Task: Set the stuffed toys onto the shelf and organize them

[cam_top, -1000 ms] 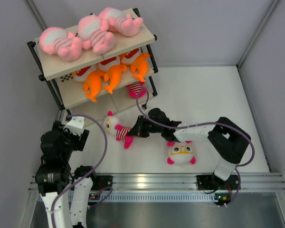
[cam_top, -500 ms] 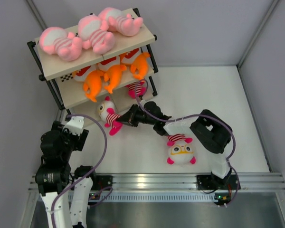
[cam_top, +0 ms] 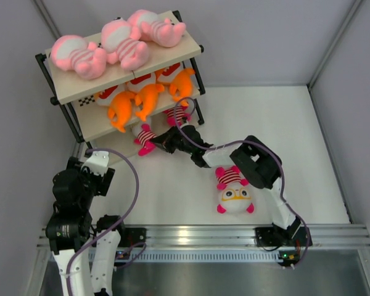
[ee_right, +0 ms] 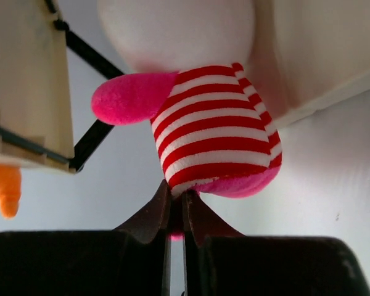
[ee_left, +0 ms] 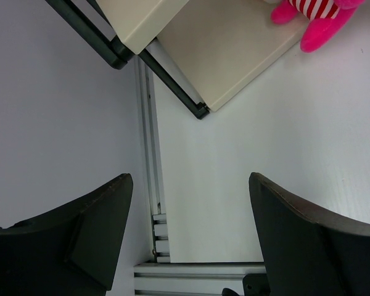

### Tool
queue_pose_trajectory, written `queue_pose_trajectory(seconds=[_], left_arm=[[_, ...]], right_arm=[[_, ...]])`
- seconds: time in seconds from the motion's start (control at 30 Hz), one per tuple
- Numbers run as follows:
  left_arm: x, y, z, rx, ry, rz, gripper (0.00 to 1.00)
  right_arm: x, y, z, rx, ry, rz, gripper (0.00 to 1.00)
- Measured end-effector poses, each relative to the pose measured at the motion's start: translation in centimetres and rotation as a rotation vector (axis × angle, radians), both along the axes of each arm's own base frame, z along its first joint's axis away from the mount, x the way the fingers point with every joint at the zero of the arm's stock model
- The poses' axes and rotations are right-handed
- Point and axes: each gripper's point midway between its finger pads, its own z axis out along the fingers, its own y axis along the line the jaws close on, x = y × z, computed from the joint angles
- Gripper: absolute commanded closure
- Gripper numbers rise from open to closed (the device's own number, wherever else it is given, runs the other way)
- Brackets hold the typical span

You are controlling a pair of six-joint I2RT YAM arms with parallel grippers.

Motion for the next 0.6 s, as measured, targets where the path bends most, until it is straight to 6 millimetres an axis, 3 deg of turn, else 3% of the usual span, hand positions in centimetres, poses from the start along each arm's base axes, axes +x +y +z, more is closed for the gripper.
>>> queue_pose_trajectory(seconds=[0.13, 0.17, 0.27, 0.4, 0.6], left_arm=[[0.0, 0.0, 0.0, 0.002, 0.000, 0.000, 0.18], [0.0, 0.0, 0.0, 0.002, 0.000, 0.000, 0.18], [0.0, 0.0, 0.0, 0.005, 0.001, -0.002, 0.18], [0.0, 0.1, 0.0, 0.009, 0.002, 0.000, 0.18], [-0.1, 0.2, 0.1, 0.017, -0.002, 0.006, 0.18]], right_arm=[[2.0, 0.1, -1.4, -0.015, 0.029, -0.035, 0.77], [2.3, 0.0, -1.4, -0.015, 0.032, -0.041, 0.67], [3.2, -0.3, -1.2, -0.010, 0.038, -0.060, 0.54], [3.9, -0.6, -0.9, -0.008, 0.032, -0.076, 0.49], [3.6, -1.6, -2.1, -0.071, 0.023, -0.084, 0.41]])
